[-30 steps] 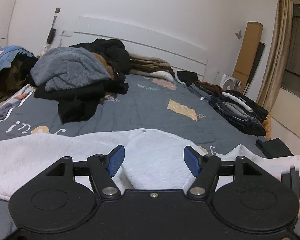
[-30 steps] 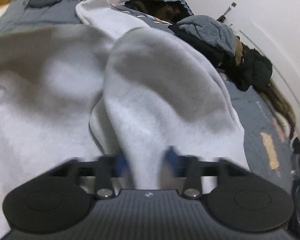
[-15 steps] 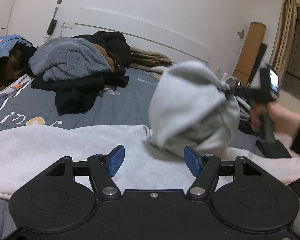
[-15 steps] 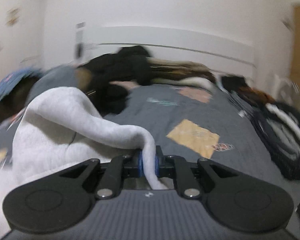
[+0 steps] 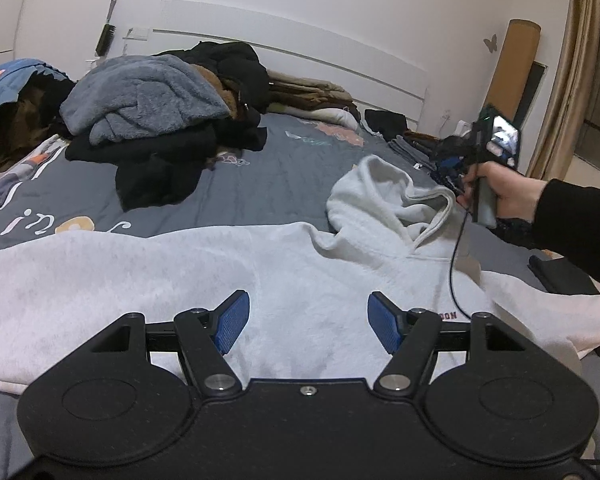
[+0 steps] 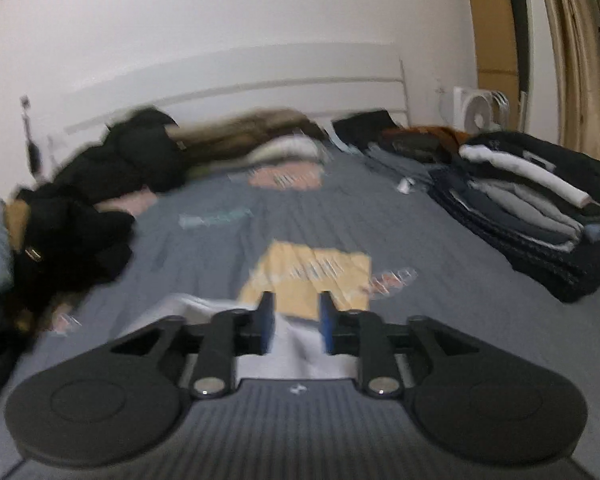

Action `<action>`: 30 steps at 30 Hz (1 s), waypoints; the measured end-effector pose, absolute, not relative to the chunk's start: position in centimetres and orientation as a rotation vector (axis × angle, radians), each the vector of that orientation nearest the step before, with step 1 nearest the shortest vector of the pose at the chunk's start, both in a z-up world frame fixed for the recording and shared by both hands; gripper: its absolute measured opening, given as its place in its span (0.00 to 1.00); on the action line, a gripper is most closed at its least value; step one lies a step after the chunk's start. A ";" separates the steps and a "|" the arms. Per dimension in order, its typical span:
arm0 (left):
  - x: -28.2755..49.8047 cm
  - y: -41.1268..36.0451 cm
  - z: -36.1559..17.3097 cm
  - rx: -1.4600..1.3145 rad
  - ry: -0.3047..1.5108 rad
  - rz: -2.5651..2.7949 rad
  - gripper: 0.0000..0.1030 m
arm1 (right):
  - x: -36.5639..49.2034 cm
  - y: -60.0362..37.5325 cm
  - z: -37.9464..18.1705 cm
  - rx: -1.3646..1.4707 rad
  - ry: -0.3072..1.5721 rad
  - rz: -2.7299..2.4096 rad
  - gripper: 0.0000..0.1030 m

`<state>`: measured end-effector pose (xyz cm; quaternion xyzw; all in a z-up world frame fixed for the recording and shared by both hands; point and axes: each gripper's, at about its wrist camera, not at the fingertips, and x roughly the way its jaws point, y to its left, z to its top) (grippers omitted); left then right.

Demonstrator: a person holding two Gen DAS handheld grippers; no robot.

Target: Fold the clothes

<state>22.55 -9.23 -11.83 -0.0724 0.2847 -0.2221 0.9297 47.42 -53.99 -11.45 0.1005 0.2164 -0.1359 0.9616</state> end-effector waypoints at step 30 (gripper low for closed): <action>11.1 -9.8 -9.5 0.108 0.737 -0.744 0.60 | -3.6 -49.8 -17.0 0.271 0.773 -0.076 0.74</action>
